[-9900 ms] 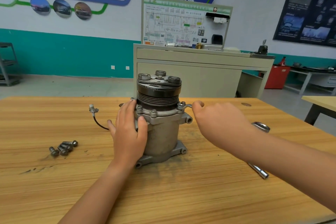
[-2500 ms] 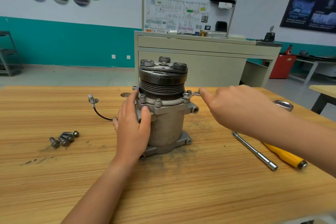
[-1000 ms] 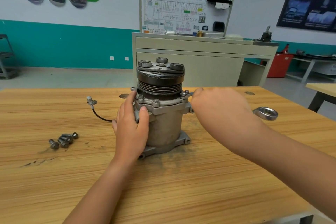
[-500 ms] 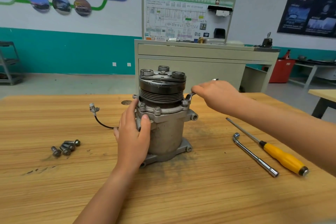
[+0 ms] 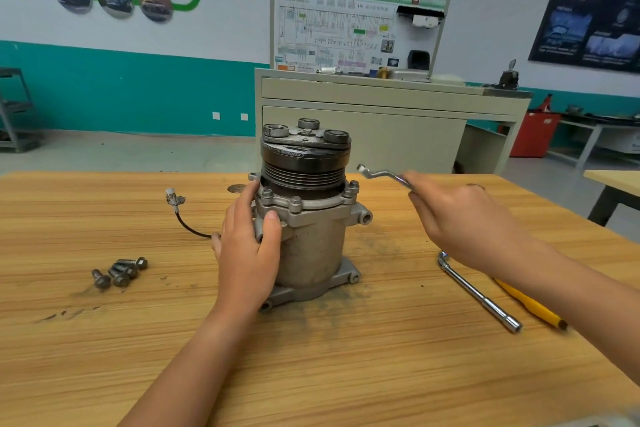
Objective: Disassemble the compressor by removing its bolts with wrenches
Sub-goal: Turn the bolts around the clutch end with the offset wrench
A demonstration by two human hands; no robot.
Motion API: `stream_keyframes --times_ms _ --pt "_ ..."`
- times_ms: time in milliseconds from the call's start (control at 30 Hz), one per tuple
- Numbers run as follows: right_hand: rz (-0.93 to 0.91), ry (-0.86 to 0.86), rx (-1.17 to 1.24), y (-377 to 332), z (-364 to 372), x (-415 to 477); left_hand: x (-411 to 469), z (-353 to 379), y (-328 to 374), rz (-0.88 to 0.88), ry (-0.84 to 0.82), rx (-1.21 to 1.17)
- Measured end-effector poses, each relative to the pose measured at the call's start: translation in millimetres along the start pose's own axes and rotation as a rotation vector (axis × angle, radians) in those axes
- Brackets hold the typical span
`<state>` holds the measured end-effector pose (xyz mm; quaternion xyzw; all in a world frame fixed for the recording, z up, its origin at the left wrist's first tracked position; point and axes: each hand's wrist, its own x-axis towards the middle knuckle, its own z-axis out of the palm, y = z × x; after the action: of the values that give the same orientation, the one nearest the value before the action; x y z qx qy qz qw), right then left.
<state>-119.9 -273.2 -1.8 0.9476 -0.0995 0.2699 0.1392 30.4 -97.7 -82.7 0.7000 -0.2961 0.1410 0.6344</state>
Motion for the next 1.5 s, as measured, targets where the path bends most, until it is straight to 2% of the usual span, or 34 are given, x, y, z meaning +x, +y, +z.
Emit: stream_keyframes --times_ms 100,267,433,533,733,867,967,1133,1233,1367,1433,1500 --pt "0.019 -0.136 -0.098 -3 -1 -5 -1 0 1 -0.003 -0.003 -0.006" --pt "0.037 -0.203 -0.199 -20 -10 9 -1 0 1 -0.012 -0.007 -0.018" --pt "-0.042 -0.286 -0.454 -44 -32 17 -1 0 2 -0.016 -0.006 -0.012" --pt "-0.053 -0.347 -0.5 -57 -31 16 -1 0 2 -0.018 -0.01 -0.014" --pt "-0.078 -0.308 -0.496 -32 -30 21 0 -1 3 -0.024 -0.023 -0.015" --pt "-0.08 -0.336 -0.594 -14 -22 42 0 0 2 -0.022 -0.027 -0.016" --pt "-0.034 -0.313 -0.523 -6 4 64 1 0 1 -0.023 -0.029 -0.017" --pt "-0.041 -0.101 -0.268 -6 48 90 1 0 1 -0.011 -0.016 -0.009" --pt "0.009 -0.054 -0.183 -4 45 83 0 -1 1 -0.024 -0.035 0.001" --pt "0.124 0.119 0.172 2 24 39 1 0 0 -0.02 -0.024 -0.003" --pt "0.067 0.111 0.115 0 10 15 1 1 1 -0.024 -0.02 -0.008" --pt "0.042 -0.002 0.008 0 0 2 1 1 1 -0.026 -0.022 -0.011"
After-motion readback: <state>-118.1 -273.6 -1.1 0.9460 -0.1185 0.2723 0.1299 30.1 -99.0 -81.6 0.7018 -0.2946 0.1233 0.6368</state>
